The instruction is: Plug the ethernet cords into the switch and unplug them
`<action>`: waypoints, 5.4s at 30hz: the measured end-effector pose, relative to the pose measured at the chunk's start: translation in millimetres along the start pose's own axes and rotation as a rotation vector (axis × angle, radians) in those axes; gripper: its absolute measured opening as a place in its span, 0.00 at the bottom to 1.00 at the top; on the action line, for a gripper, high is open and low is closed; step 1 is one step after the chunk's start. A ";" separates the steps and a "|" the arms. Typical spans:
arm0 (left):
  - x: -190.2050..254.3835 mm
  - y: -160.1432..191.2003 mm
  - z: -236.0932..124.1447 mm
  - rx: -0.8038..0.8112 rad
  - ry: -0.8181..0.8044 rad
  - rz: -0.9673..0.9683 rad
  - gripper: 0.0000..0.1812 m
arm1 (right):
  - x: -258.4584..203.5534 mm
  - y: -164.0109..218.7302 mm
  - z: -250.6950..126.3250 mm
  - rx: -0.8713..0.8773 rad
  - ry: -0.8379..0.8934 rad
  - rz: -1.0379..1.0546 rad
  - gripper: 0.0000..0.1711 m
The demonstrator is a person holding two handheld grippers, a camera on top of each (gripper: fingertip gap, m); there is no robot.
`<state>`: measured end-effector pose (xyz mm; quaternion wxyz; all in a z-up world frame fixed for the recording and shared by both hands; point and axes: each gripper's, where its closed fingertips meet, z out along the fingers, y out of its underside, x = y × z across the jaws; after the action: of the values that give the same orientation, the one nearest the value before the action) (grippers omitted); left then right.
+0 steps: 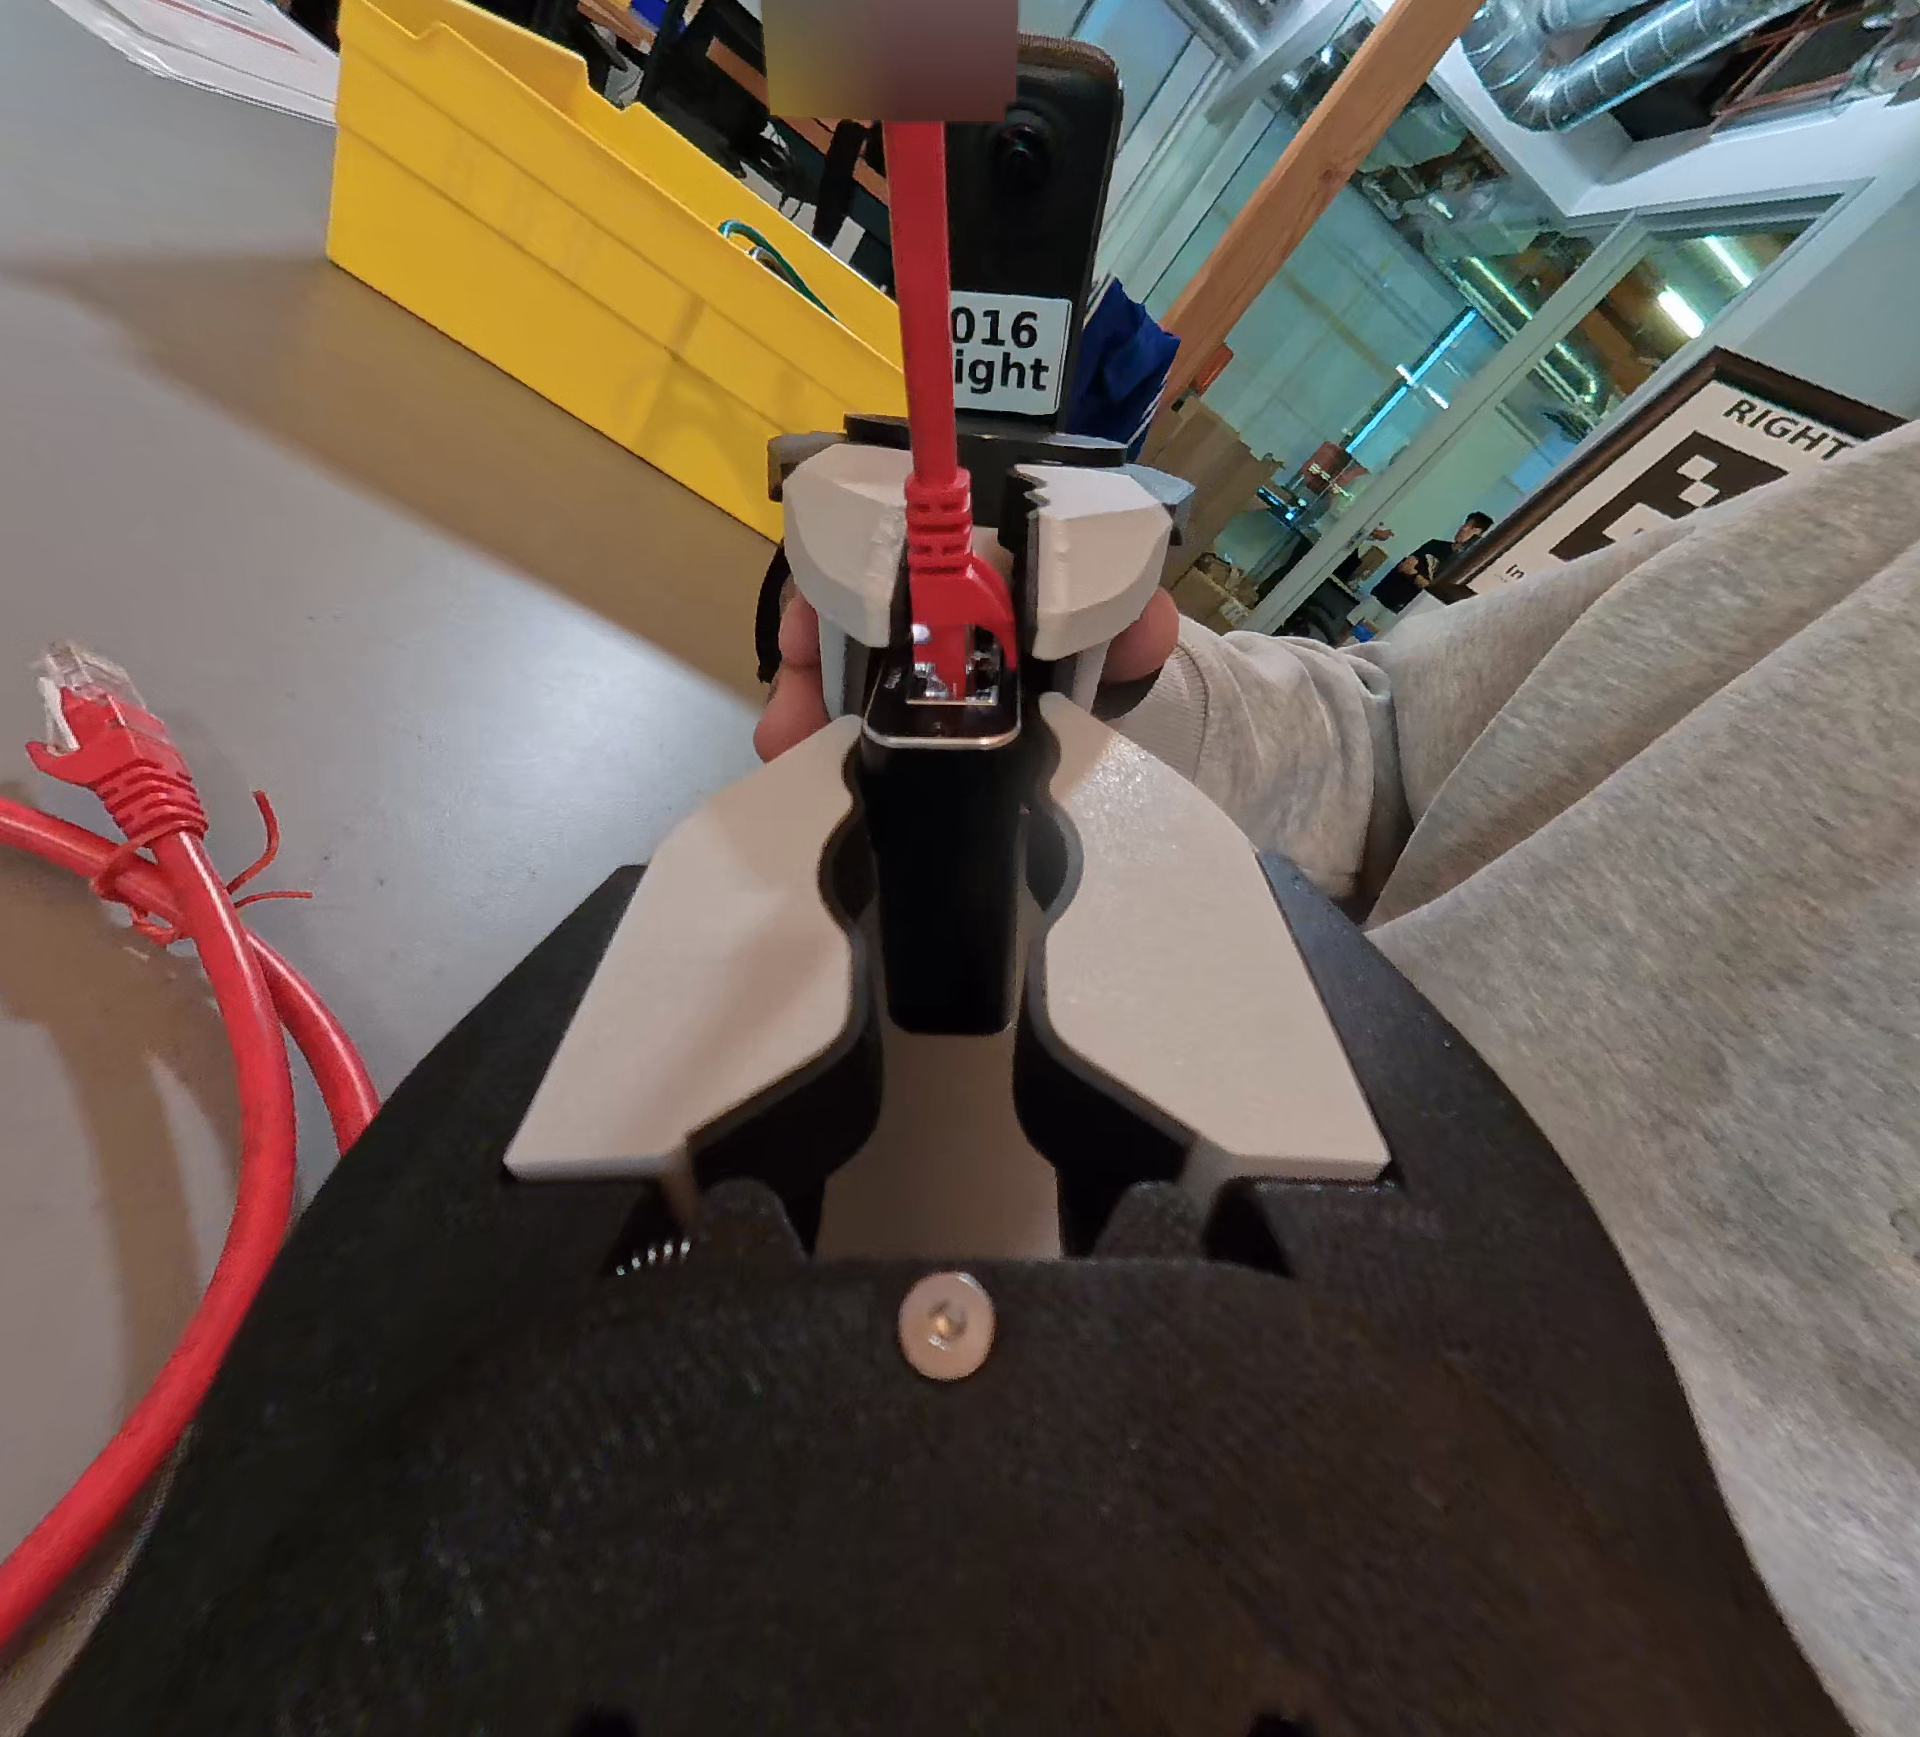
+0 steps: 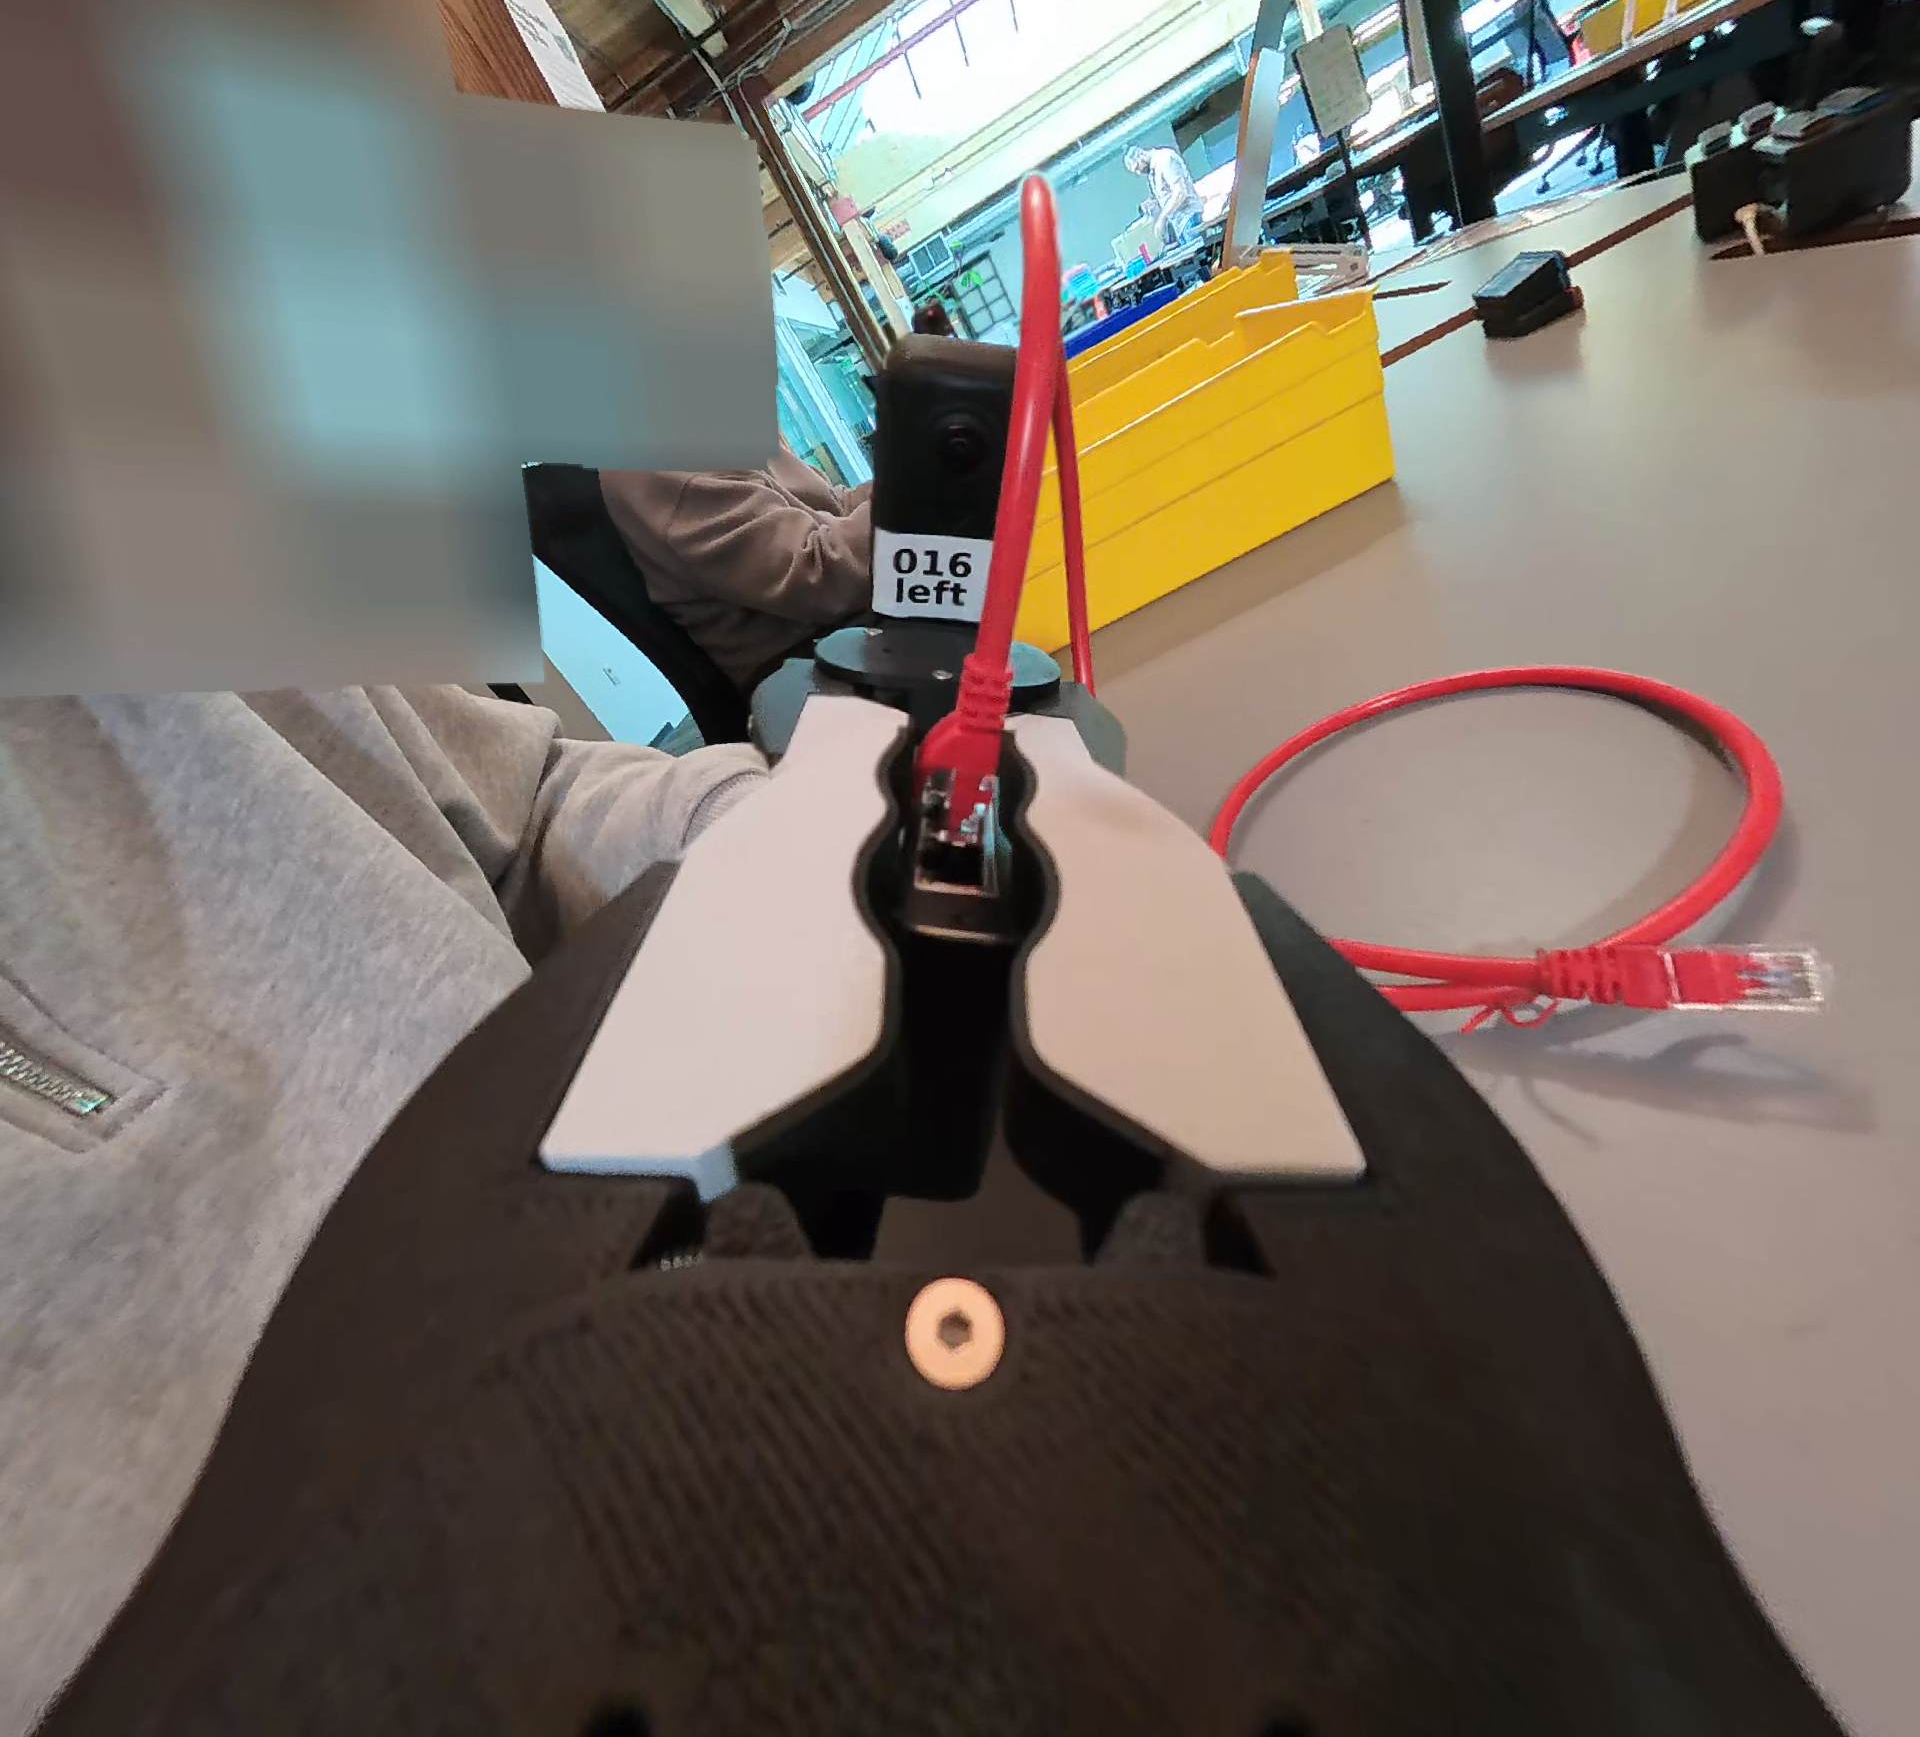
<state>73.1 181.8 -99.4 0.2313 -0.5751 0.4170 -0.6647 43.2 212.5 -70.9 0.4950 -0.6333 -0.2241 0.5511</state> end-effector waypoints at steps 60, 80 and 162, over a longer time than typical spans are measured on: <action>-36.4 -58.5 -60.1 0.405 -0.058 -0.203 0.14 | 30.3 3.3 -47.0 -0.218 0.133 0.218 0.08; 8.2 -11.6 -9.2 0.066 0.198 -0.227 0.14 | 95.0 -32.6 -48.7 -0.282 0.565 -0.098 0.22; 46.3 10.1 5.6 -0.041 0.329 -0.136 0.14 | 148.4 20.2 -20.0 -0.799 0.809 -0.492 0.03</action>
<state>66.1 138.2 -81.3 0.1028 -0.4902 0.4230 -0.7551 99.7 319.7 -161.1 0.3779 -0.8583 -0.3470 0.0106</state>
